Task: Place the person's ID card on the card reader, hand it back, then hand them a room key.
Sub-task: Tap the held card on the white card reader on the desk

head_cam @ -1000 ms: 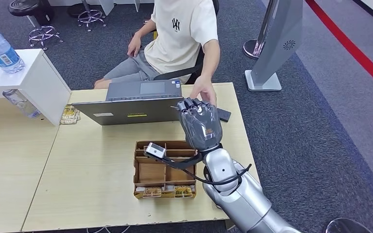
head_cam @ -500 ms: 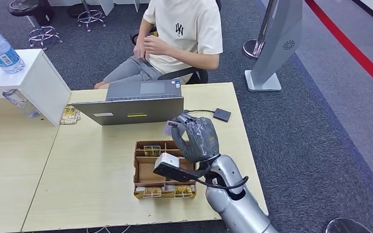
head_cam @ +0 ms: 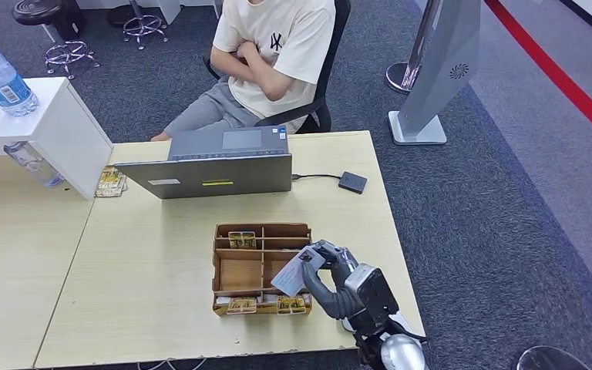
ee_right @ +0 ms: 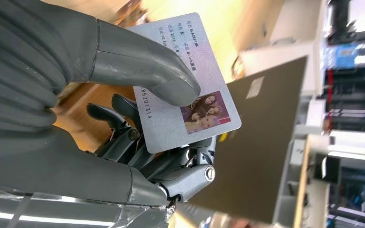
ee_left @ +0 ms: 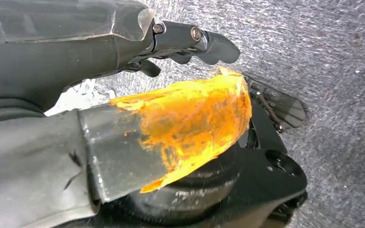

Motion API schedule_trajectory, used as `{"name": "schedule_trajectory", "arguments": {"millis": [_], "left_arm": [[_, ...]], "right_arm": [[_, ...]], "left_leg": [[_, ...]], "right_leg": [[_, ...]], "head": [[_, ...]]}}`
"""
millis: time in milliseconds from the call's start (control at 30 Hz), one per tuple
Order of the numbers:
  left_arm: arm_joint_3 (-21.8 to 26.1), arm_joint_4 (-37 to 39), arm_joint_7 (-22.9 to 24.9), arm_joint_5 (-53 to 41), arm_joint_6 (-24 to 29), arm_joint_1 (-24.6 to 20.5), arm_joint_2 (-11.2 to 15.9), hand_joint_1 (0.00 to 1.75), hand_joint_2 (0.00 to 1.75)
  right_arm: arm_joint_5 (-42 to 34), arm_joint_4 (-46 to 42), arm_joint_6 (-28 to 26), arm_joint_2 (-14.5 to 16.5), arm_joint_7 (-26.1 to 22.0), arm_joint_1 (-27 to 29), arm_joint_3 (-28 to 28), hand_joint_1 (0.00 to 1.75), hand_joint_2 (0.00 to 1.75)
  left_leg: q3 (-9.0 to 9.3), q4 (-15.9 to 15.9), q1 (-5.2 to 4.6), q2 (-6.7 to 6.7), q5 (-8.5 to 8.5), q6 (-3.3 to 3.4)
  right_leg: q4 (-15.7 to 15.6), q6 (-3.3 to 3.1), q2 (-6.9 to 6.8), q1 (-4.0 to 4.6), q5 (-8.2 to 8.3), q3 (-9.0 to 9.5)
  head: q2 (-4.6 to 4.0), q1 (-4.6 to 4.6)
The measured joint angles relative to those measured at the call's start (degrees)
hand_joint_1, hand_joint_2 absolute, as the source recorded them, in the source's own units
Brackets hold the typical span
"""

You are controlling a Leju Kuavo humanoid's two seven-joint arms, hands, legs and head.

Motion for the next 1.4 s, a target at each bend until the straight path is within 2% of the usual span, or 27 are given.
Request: {"name": "schedule_trajectory", "arguments": {"millis": [200, 333, 500, 600, 967, 1400], "left_arm": [[-5.16, -7.31, 0.82, 3.58, 2.05, 3.1, 0.18, 0.0, 0.0], [-6.21, -9.09, 0.63, 4.5, 2.55, 3.95, 0.26, 0.0, 0.0], [-7.63, -15.25, 4.7, 2.82, 2.4, 7.47, -0.16, 0.0, 0.0], [-7.88, -17.05, 5.12, 2.52, 2.21, 8.07, -0.38, 0.0, 0.0], [-7.92, -19.61, 5.5, 2.04, 2.08, 9.28, -0.83, 0.0, 0.0], [-7.92, -19.74, 3.76, 4.47, 3.21, 8.68, -0.92, 0.0, 0.0]], "right_arm": [[3.65, -1.37, -2.07, -2.28, 0.74, 3.96, -6.16, 1.75, 1.75], [6.41, -1.67, -2.57, -3.79, 1.38, 5.1, -10.25, 1.75, 1.75], [9.4, -1.6, -1.11, -5.02, 1.75, 5.87, -15.47, 1.75, 1.75], [11.79, -1.0, -0.27, -5.62, 2.26, 5.86, -16.93, 1.75, 1.75], [18.18, 3.5, -0.13, -6.51, 3.4, 4.49, -17.75, 1.75, 1.75], [24.31, 6.7, -3.55, -6.51, 4.71, 2.55, -13.03, 1.75, 1.75]], "left_leg": [[0.03, 0.0, 0.0, 0.0, 0.0, 0.0], [0.03, 0.0, 0.0, 0.01, 0.0, 0.0], [0.0, 0.0, 0.0, 0.0, 0.0, 0.0], [0.0, 0.0, 0.0, 0.0, -0.01, 0.0], [0.01, 0.0, 0.02, 0.01, 0.0, 0.0], [0.01, 0.0, 0.02, 0.01, 0.0, 0.0]], "right_leg": [[0.0, 0.0, 0.0, 0.0, 0.0, 0.01], [0.01, 0.0, 0.01, 0.0, 0.0, 0.02], [0.0, 0.0, 0.01, 0.0, 0.0, 0.01], [0.0, 0.0, -0.01, 0.0, 0.0, 0.01], [0.04, 0.0, -0.01, 0.02, 0.0, 0.02], [0.04, 0.0, 0.0, 0.02, 0.0, 0.02]], "head": [[0.0, -0.01], [0.0, -0.01], [0.0, 0.01], [0.0, 0.0], [0.0, 0.0], [0.0, -0.01]]}}
